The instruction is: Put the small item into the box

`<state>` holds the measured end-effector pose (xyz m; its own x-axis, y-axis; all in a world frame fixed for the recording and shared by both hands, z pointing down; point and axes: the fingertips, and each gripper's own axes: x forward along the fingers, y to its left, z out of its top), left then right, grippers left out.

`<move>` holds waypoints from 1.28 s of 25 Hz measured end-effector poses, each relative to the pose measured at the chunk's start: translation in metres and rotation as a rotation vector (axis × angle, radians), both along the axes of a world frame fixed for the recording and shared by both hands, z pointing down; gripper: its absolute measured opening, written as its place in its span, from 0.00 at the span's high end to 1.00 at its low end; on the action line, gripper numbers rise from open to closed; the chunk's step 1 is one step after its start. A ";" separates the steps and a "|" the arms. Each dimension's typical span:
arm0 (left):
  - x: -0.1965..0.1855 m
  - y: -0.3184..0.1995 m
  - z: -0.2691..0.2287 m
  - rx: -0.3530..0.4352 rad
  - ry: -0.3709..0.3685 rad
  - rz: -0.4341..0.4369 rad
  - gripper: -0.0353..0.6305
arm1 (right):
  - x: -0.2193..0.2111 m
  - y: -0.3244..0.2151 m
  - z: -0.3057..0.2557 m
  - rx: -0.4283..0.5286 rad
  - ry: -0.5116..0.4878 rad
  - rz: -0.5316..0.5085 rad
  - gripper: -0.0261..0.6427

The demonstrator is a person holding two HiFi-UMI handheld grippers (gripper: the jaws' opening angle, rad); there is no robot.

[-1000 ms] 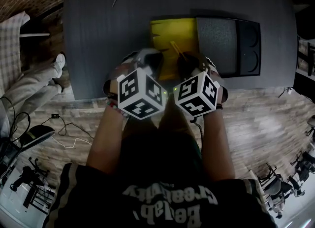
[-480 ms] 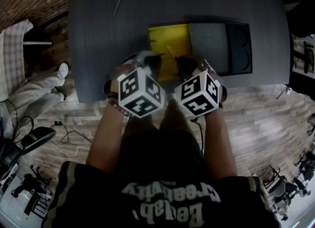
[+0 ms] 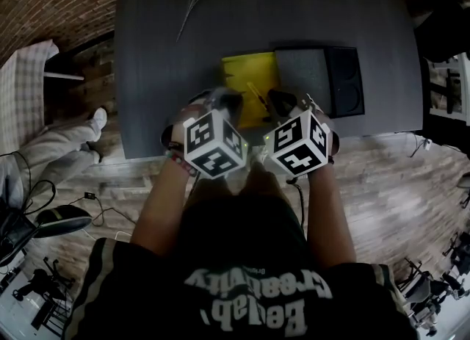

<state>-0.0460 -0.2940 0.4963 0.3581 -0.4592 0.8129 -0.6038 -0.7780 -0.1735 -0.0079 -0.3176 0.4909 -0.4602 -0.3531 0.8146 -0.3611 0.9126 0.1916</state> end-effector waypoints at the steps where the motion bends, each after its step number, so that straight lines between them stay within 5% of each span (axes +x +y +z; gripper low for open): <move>1: 0.001 0.000 -0.003 0.004 -0.002 0.001 0.94 | 0.000 0.000 -0.004 0.004 -0.005 -0.001 0.95; 32: 0.005 -0.011 -0.105 0.166 -0.073 -0.023 0.94 | 0.003 0.001 -0.123 0.160 -0.188 -0.013 0.95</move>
<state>-0.0412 -0.3045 0.3913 0.2891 -0.5967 0.7486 -0.6021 -0.7213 -0.3425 -0.0049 -0.3168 0.3674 -0.6042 -0.4637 0.6480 -0.3922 0.8810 0.2647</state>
